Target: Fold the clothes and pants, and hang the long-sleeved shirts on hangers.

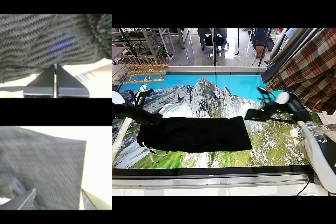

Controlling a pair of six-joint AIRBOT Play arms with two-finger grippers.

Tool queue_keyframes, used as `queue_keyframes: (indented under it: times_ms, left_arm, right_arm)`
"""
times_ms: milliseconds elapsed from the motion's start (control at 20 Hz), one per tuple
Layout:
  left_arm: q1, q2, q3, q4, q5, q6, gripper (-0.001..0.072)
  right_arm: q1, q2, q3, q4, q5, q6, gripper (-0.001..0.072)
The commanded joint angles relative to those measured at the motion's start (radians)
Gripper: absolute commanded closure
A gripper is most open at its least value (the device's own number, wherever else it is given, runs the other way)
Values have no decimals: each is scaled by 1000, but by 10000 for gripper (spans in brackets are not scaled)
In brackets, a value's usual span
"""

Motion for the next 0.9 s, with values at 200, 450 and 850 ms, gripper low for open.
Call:
queue_keyframes:
  times_ms: [200, 450, 850]
  left_arm:
    - [-11, -36, -1, 10, -10, -3, 686]
    - [-11, -38, -1, 10, -10, -4, 686]
    - [-72, -57, -2, 10, -2, -4, 685]
  right_arm:
    - [-241, -138, -257, 430, 13, -574, 48]
    - [-103, -290, -257, 504, 13, -706, 56]
    - [-165, -11, -74, -69, 14, -298, 666]
